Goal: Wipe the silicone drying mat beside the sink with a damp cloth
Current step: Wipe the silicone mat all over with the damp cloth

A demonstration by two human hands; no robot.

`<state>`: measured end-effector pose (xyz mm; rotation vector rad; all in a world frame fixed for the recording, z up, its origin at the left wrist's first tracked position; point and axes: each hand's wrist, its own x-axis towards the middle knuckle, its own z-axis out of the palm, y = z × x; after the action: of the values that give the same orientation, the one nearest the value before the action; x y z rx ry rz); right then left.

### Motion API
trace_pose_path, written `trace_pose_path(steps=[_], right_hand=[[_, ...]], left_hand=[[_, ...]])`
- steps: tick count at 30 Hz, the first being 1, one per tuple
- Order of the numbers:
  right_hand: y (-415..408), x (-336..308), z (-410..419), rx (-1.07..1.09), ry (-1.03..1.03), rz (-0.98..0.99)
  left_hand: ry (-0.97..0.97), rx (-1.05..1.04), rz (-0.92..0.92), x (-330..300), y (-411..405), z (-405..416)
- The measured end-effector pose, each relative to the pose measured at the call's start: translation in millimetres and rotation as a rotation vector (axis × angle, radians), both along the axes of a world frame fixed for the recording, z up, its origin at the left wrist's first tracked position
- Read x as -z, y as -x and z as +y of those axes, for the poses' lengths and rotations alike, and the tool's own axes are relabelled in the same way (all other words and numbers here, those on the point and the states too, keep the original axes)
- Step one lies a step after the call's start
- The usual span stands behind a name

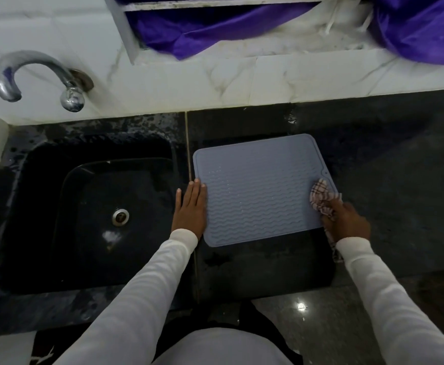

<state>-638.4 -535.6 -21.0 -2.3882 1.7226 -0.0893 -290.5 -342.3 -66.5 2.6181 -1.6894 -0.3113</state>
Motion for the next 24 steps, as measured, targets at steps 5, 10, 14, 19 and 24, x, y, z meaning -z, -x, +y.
trace_pose_path(steps=[5,10,14,19,24], right_hand=[[17.8,5.1,-16.2,0.067,0.009,0.054],[13.7,-3.5,-10.7,0.100,-0.046,0.029],[-4.2,-12.0,5.5,0.017,0.054,-0.106],[-92.9,-14.7,65.0,-0.293,0.196,-0.413],[-200.8,2.4,117.8,-0.537,-0.033,-0.267]], left_hand=[[-0.013,-0.011,-0.009,-2.8,1.2,1.1],[0.002,-0.050,0.015,-7.2,3.4,0.7],[0.072,-0.085,0.076,-17.7,-2.6,-0.3],[-0.002,-0.083,0.089,-30.8,-12.2,-3.6],[-0.061,-0.140,0.134,-27.0,-4.5,-6.7]])
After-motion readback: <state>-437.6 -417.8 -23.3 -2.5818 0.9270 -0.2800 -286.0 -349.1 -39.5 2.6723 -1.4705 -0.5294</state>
